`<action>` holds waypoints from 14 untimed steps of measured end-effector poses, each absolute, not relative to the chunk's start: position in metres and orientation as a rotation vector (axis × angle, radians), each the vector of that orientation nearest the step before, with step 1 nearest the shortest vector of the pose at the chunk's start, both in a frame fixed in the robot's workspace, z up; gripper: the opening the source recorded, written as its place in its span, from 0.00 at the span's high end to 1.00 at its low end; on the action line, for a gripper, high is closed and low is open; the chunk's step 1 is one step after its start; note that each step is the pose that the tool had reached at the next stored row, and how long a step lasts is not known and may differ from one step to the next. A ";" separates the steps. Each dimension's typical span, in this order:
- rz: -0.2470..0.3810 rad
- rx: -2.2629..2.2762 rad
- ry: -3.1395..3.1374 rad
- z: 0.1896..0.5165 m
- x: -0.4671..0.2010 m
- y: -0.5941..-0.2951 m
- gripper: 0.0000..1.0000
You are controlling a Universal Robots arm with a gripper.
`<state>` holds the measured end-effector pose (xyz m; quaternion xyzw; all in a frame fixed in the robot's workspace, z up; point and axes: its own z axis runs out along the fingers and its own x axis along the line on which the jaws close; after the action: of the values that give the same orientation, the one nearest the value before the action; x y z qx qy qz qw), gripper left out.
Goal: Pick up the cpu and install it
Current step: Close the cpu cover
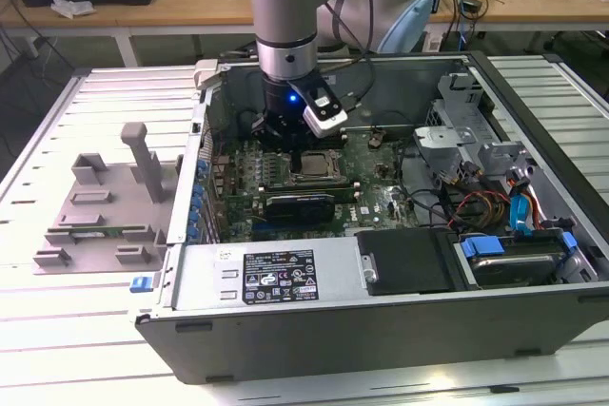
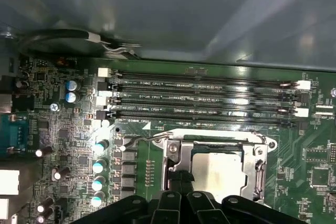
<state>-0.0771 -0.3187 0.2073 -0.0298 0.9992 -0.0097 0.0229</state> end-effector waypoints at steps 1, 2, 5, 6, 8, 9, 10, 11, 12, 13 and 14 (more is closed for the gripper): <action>-0.030 -0.092 3.094 0.207 -0.077 -0.319 0.89; -0.029 -0.092 3.094 0.206 -0.077 -0.319 0.89; -0.030 -0.092 3.094 0.204 -0.077 -0.319 0.89; -0.030 -0.092 3.094 0.204 -0.077 -0.319 0.89; -0.030 -0.092 3.094 0.204 -0.077 -0.319 0.89; -0.030 -0.092 3.094 0.204 -0.077 -0.319 0.89; -0.030 -0.092 3.094 0.203 -0.077 -0.319 0.89; -0.031 -0.092 3.095 0.203 -0.077 -0.319 0.89; -0.031 -0.092 3.095 0.203 -0.077 -0.319 0.89; -0.031 -0.092 3.095 0.203 -0.077 -0.319 0.89; -0.030 -0.092 3.094 0.203 -0.077 -0.319 0.89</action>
<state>-0.0773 -0.3188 0.2027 -0.0298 0.9992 -0.0098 0.0228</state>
